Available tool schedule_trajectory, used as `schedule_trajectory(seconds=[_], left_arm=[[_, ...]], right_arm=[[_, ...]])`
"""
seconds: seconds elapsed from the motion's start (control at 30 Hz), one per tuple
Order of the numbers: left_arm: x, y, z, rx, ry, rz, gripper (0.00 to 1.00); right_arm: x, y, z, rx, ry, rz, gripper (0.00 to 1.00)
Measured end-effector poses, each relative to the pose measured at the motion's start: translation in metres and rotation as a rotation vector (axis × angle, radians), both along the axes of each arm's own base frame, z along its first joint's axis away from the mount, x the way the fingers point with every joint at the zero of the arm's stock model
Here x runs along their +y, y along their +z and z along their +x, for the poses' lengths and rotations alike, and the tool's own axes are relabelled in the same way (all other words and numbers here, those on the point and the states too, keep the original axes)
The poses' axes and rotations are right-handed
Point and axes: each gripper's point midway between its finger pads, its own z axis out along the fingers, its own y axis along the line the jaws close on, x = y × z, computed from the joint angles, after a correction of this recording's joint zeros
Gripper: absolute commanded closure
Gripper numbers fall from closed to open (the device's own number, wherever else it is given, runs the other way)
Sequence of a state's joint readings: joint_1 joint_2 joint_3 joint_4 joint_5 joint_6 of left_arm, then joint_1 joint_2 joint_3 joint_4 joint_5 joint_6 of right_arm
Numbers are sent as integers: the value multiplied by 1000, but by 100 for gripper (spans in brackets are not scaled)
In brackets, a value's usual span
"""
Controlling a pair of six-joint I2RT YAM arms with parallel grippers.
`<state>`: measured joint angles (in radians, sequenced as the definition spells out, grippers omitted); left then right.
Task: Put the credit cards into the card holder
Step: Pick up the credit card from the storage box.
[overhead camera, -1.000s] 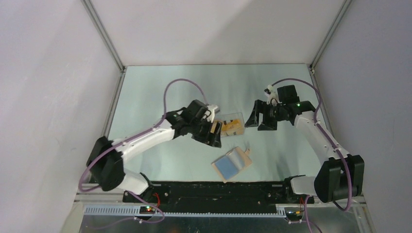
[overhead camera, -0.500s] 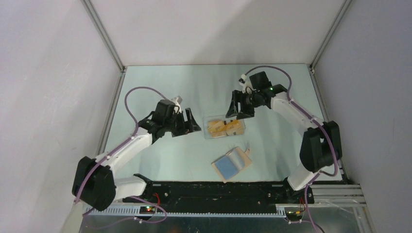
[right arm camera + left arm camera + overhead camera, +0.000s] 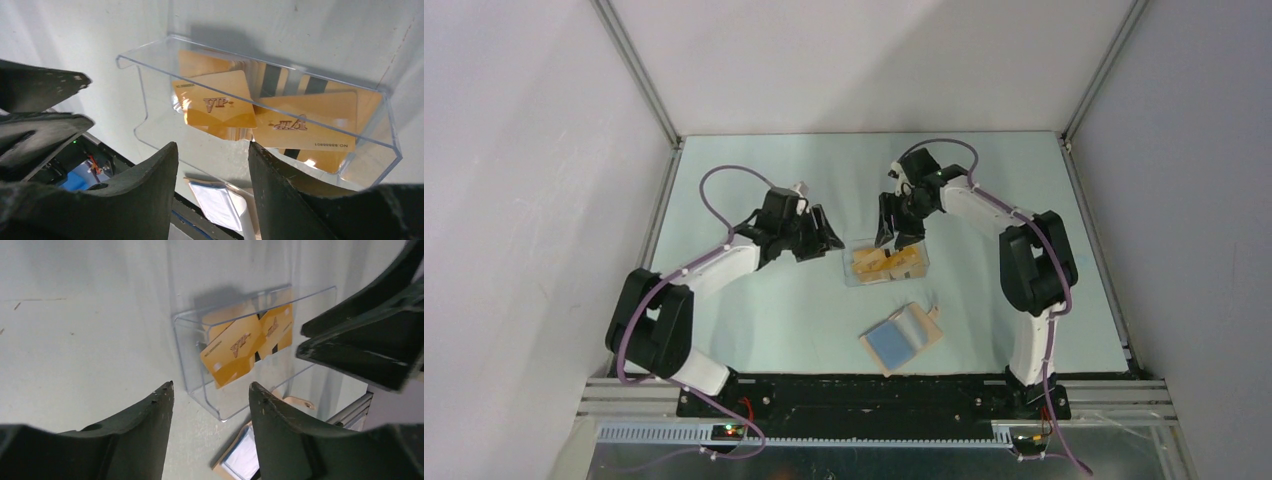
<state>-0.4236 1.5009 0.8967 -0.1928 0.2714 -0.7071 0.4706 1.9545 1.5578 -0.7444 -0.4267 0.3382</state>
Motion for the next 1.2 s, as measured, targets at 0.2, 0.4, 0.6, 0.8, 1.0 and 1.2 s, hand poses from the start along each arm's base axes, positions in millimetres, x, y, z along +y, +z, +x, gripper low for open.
schedule_trajectory(seconds=[0.2,0.4,0.6,0.8,1.0,1.2], left_arm=[[-26,24,3,-84,-65,1,56],[-56,21,3,-97,-145,55,71],[-53,-13,0,-14,-166,190,79],[-49,-27,-1,27,-183,284,82],[-53,-39,1,58,-207,336,86],[-54,-52,-3,103,-234,381,92]], right_arm=[[-3,-12,-2,14,-4,-50,43],[-6,-21,-2,22,-10,-73,44],[-8,-29,-6,38,-9,-93,44],[-8,-38,-7,56,-19,-109,46],[-9,-52,-9,93,-38,-129,47],[-10,-58,-10,116,-57,-137,48]])
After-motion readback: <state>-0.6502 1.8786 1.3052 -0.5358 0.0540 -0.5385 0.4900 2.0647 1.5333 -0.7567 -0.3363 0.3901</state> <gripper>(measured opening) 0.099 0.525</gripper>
